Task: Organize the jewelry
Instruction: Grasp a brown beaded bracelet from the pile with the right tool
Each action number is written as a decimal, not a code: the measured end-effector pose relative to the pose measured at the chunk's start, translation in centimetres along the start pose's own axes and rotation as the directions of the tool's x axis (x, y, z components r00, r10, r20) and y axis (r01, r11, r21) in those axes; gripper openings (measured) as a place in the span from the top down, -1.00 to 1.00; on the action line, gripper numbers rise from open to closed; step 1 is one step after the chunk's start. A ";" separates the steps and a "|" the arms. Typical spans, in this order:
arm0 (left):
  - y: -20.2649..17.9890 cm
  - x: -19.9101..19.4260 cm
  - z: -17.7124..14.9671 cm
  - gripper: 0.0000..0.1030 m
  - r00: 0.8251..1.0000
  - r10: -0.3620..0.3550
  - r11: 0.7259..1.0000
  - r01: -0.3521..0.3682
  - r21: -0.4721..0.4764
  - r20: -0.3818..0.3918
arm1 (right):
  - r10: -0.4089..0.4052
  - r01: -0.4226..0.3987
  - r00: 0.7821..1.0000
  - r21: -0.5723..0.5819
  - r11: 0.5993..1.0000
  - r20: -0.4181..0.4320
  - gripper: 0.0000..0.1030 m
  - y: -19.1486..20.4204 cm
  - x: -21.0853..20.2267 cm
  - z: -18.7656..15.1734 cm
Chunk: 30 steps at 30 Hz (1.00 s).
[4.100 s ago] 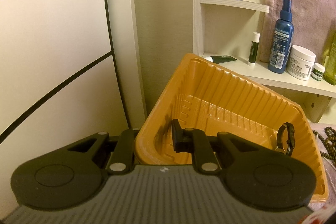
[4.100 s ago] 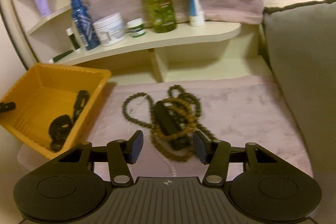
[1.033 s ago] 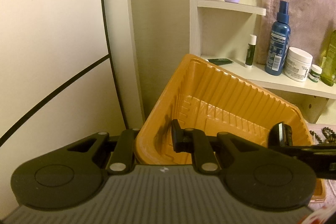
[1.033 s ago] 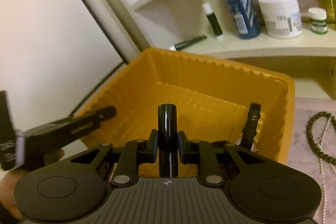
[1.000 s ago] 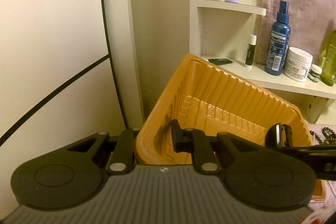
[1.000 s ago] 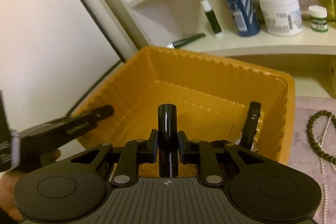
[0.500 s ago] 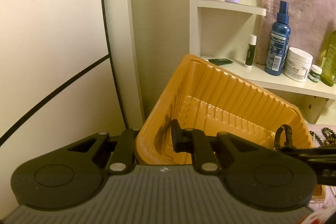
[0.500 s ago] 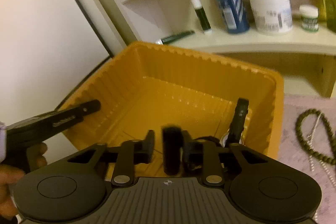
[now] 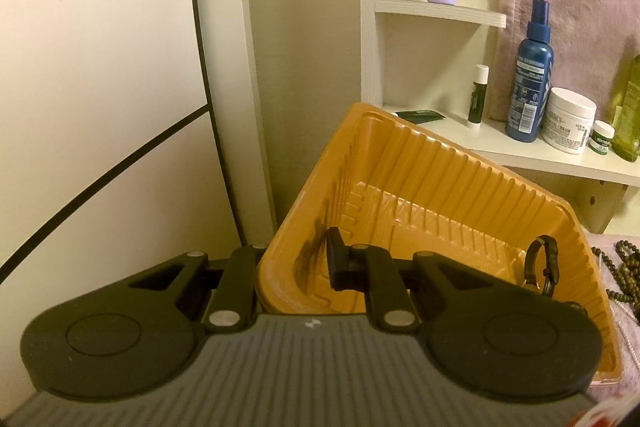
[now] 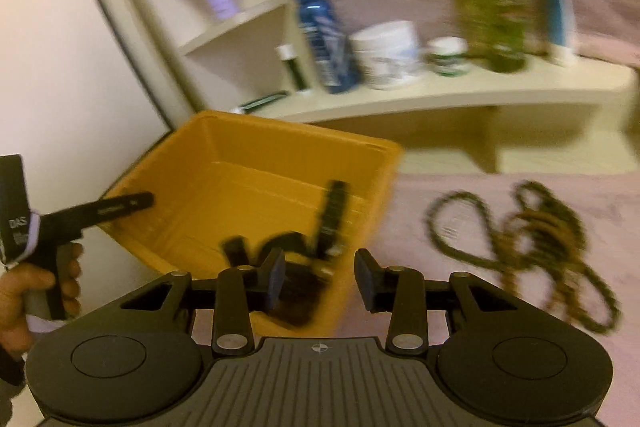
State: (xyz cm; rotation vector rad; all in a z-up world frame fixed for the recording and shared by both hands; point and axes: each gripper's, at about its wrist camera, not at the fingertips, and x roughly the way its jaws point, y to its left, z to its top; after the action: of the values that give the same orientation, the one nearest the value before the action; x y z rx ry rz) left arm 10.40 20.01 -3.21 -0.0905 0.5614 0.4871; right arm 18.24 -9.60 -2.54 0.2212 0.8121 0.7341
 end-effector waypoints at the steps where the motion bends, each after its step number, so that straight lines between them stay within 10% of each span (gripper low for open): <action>1: 0.0 0.0 0.0 0.72 1.000 0.000 1.000 0.000 -0.001 0.000 | -0.016 0.016 1.000 0.010 1.000 0.001 0.24 -0.6 -0.5 -0.2; 30: -0.1 0.1 0.2 0.72 1.000 0.005 1.000 -0.005 0.013 -0.001 | -0.311 0.313 0.950 0.060 0.948 -0.037 0.24 -11.0 -2.6 -0.8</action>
State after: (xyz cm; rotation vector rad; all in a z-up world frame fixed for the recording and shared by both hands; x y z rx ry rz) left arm 10.57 20.03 -3.09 -0.0769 0.5659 0.4884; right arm 22.12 -19.52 -6.51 0.1361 0.8738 0.4132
